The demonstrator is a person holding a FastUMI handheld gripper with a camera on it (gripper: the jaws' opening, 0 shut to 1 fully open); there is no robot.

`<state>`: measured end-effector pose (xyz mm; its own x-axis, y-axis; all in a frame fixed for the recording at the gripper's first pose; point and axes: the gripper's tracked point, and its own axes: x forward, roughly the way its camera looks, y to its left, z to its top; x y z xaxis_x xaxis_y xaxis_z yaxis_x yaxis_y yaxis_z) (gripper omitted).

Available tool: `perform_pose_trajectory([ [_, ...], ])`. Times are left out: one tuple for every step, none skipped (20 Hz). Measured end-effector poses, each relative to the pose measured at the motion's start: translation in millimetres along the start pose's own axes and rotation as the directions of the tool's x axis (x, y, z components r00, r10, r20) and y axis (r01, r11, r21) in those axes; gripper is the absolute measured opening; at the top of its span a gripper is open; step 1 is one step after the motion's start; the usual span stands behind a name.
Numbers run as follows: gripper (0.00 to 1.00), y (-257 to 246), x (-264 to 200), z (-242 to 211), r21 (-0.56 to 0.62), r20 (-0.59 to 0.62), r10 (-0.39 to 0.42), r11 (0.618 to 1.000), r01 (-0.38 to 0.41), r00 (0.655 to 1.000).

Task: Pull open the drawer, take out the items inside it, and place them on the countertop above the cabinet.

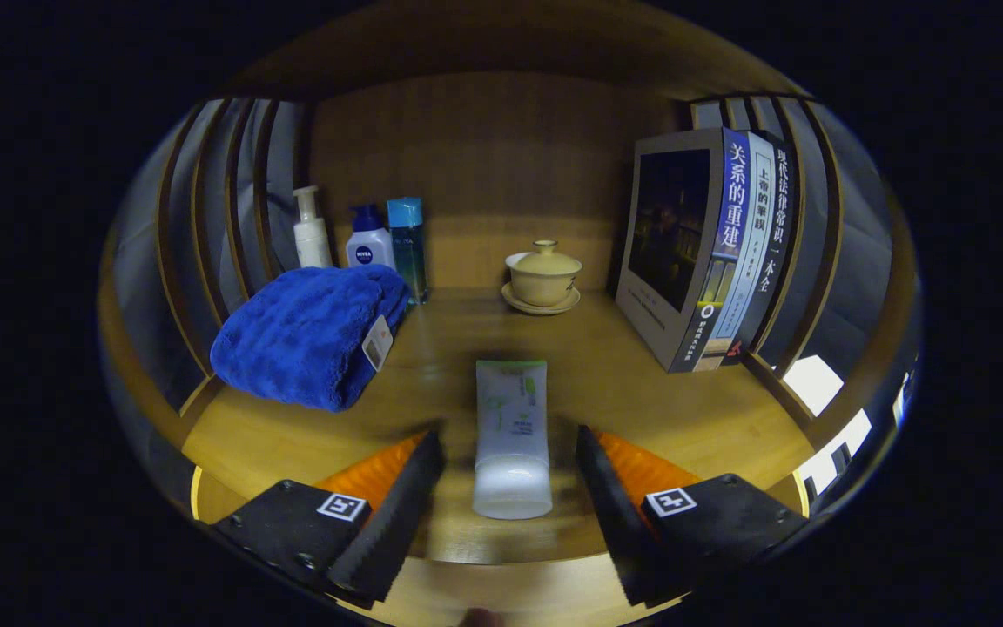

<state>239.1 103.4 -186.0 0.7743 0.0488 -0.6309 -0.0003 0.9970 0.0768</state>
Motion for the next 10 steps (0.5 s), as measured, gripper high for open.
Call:
perform_pose_trajectory([
  [1.0,3,-4,6,0.001,0.029,0.005,1.0,-0.005,1.0],
  [1.0,3,-9,17,0.0,0.076,0.004,1.0,-0.004,0.997],
  [1.0,4,-15,28,0.0,0.127,0.005,1.0,-0.005,0.992],
  [1.0,4,-25,39,0.001,0.175,0.005,1.0,-0.005,0.985],
  [1.0,4,-37,50,0.002,0.217,0.011,1.0,-0.011,0.976],
  [0.99,3,-51,58,0.001,0.249,0.01,1.0,-0.011,0.968],
  [0.99,-1,-63,63,0.002,0.273,-0.004,1.0,0.003,0.962],
  [0.99,-7,-77,67,0.0,0.295,-0.023,1.0,0.023,0.955],
  [0.99,-10,-90,71,0.0,0.316,-0.034,0.999,0.036,0.948],
  [0.98,-11,-104,73,0.002,0.34,-0.036,0.999,0.038,0.94],
])
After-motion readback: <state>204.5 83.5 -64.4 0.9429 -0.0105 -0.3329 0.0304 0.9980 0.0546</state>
